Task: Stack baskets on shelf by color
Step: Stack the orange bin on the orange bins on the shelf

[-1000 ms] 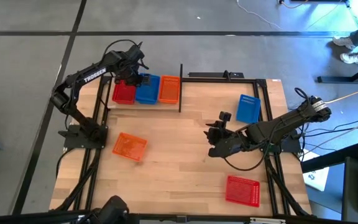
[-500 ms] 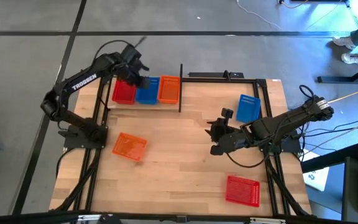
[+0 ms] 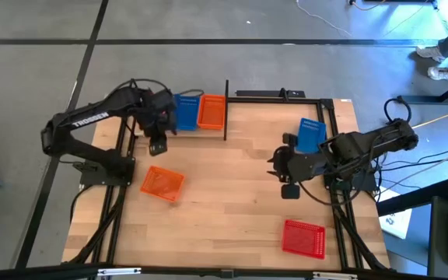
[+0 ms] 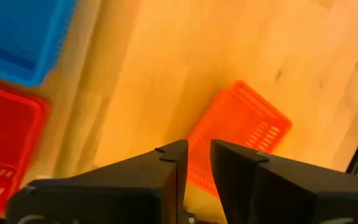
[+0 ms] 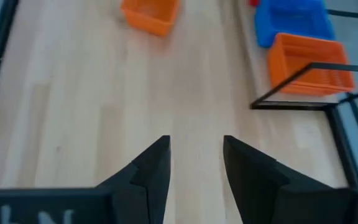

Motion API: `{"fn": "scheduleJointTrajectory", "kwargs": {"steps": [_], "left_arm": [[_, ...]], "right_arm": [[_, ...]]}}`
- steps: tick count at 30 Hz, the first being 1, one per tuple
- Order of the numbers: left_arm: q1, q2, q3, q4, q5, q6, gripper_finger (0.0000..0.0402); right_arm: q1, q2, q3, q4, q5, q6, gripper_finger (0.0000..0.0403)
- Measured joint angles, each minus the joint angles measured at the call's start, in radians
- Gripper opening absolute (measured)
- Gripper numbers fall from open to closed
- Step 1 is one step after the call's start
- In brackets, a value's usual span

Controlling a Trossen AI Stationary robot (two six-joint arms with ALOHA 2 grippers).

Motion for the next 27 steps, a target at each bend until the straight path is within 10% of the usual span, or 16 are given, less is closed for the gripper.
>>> {"fn": "scheduleJointTrajectory", "kwargs": {"steps": [18,27], "left_arm": [[-0.121,0.041,-0.014,-0.025,-0.055,-0.089,0.0095],[-0.183,0.046,-0.207,0.073,-0.059,0.157,0.0095]], "right_arm": [[0.0,0.002,0.001,0.013,-0.035,0.02,0.0149],[0.0,0.002,0.001,0.012,-0.035,0.02,0.0149]]}}
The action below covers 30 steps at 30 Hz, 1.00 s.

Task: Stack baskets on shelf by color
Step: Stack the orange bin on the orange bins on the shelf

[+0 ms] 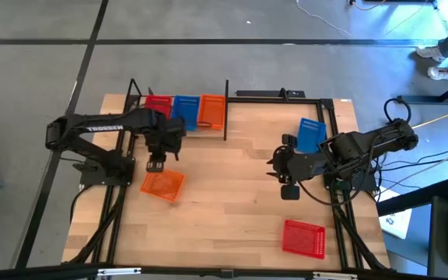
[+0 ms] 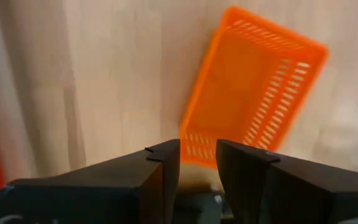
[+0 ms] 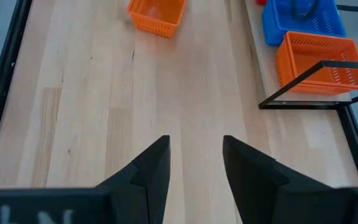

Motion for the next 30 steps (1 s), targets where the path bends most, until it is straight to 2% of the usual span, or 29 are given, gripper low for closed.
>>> {"fn": "scheduleJointTrajectory", "kwargs": {"steps": [8,13,18,30], "left_arm": [[-0.043,0.002,-0.143,0.229,0.013,0.017,0.0095],[-0.064,0.002,-0.198,0.286,0.022,0.016,0.0095],[-0.067,0.002,-0.274,0.357,0.098,0.012,0.0095],[-0.067,0.002,-0.353,0.407,0.05,0.01,0.0095]], "right_arm": [[0.0,0.0,0.0,-0.004,0.0,-0.001,0.0149],[0.0,0.0,0.0,-0.004,0.0,0.0,0.0149],[0.0,0.0,0.0,-0.005,0.0,-0.003,0.0149],[0.0,0.0,0.0,-0.005,0.001,-0.006,0.0149]]}}
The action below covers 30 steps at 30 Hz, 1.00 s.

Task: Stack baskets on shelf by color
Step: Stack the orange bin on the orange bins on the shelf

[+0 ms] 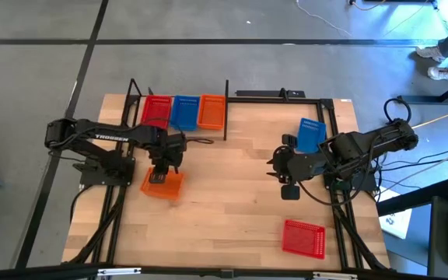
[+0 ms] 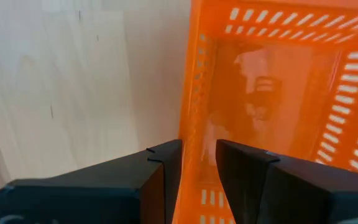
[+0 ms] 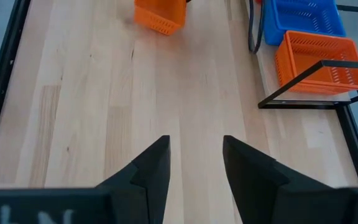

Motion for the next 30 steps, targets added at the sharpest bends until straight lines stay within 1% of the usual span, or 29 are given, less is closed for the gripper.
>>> {"fn": "scheduleJointTrajectory", "kwargs": {"steps": [9,17,23,25,28,30], "left_arm": [[0.0,-0.009,0.049,-0.008,0.0,-0.026,0.0095],[0.0,-0.008,0.05,-0.022,0.003,-0.026,0.0095],[-0.009,-0.008,0.008,-0.013,0.082,-0.045,0.0095],[-0.022,-0.008,-0.013,-0.014,0.062,-0.045,0.0095],[-0.041,-0.007,-0.026,-0.006,-0.016,-0.052,0.0094],[-0.05,-0.007,-0.026,0.013,-0.027,-0.053,0.0094]], "right_arm": [[0.0,0.0,0.0,0.0,0.0,0.0,0.0149],[0.0,0.0,0.0,-0.001,-0.001,0.004,0.0149],[0.0,0.0,0.0,-0.002,-0.008,0.003,0.0149],[0.0,0.0,0.0,-0.003,-0.008,0.002,0.0149],[0.0,0.0,0.0,-0.015,-0.008,-0.001,0.0149],[0.0,0.0,0.0,-0.022,-0.008,-0.002,0.0149]]}}
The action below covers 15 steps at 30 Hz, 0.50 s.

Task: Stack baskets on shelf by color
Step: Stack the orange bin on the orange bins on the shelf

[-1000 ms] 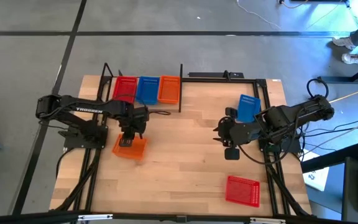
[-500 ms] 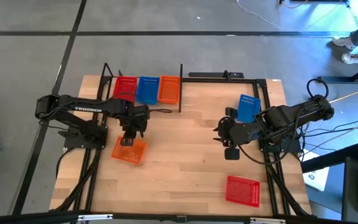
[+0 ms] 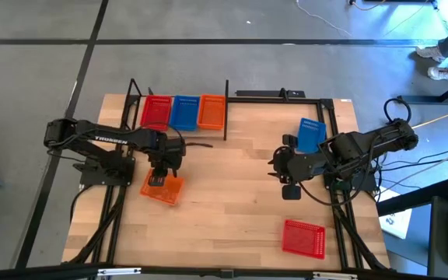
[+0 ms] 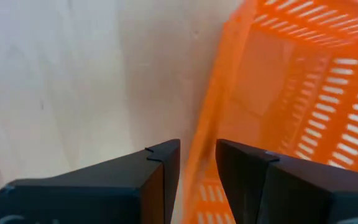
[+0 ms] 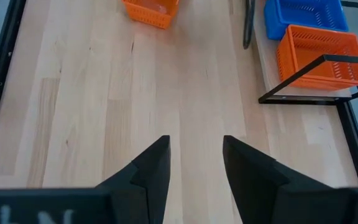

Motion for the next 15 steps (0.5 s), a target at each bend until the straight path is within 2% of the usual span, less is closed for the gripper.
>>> {"fn": "scheduleJointTrajectory", "kwargs": {"steps": [7,15], "left_arm": [[-0.009,0.016,0.0,0.028,0.009,-0.056,0.0094],[-0.013,0.047,0.0,0.091,-0.026,-0.091,0.0095]], "right_arm": [[0.0,0.0,0.0,-0.003,0.0,-0.004,0.0149],[0.0,0.0,0.0,-0.004,0.0,0.0,0.0149]]}}
